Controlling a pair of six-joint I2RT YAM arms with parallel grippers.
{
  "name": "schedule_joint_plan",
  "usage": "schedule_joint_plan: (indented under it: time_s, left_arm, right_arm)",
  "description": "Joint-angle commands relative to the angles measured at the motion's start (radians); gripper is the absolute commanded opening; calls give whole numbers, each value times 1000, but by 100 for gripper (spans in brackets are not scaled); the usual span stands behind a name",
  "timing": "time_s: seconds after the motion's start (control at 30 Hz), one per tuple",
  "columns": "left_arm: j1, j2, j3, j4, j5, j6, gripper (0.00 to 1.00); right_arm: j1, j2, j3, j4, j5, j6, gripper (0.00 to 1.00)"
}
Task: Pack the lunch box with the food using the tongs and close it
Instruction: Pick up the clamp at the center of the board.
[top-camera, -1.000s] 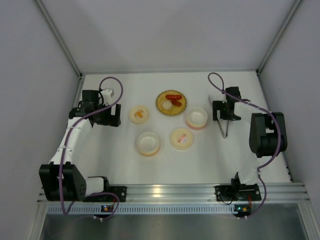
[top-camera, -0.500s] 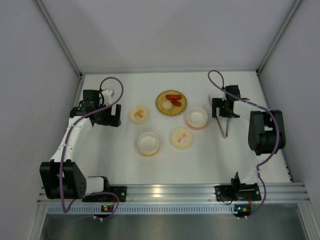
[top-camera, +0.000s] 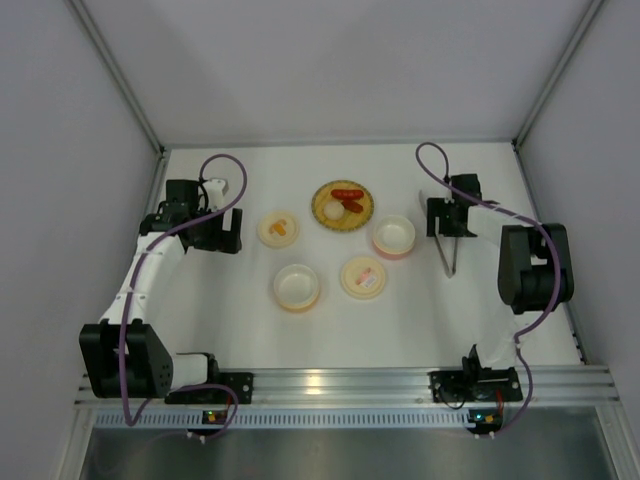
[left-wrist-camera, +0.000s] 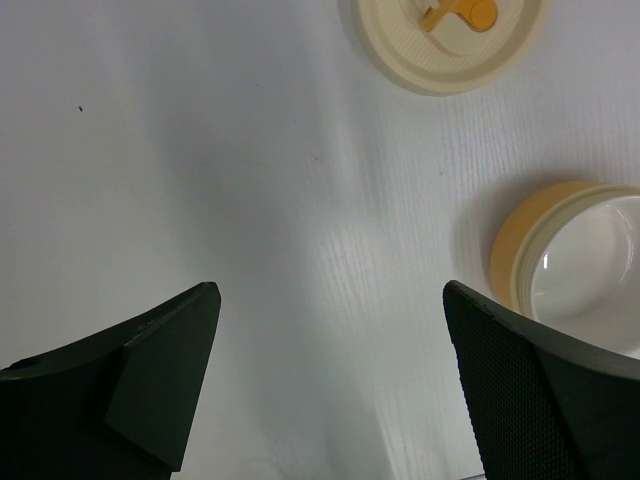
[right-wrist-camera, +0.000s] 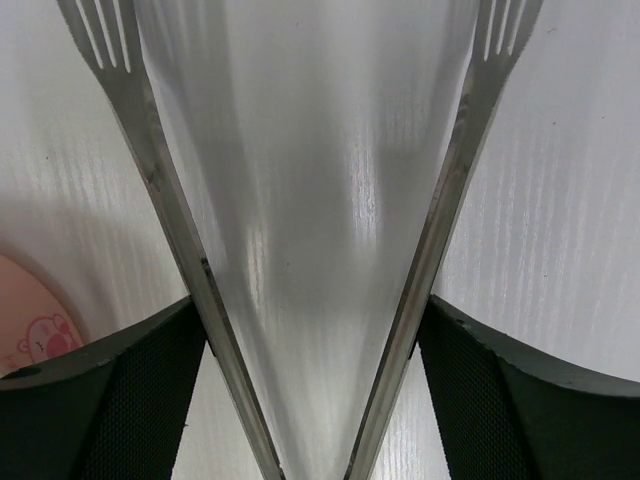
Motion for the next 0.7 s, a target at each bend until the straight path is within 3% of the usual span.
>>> schedule_joint_plan:
  time_s: [0.0,0.33,0.67]
  left_arm:
    - [0,-3,25,24,-4,9,98]
    - [-2,-3,29,24,2,6,98]
    - [0,11,43,24,19,-5,98]
  right_arm:
    - [6,8,-19,-25,-6,2,79]
    - [-40,-179,18,-137,-90,-48,69]
    - [-103,-211,133,-280,-177,-176,65]
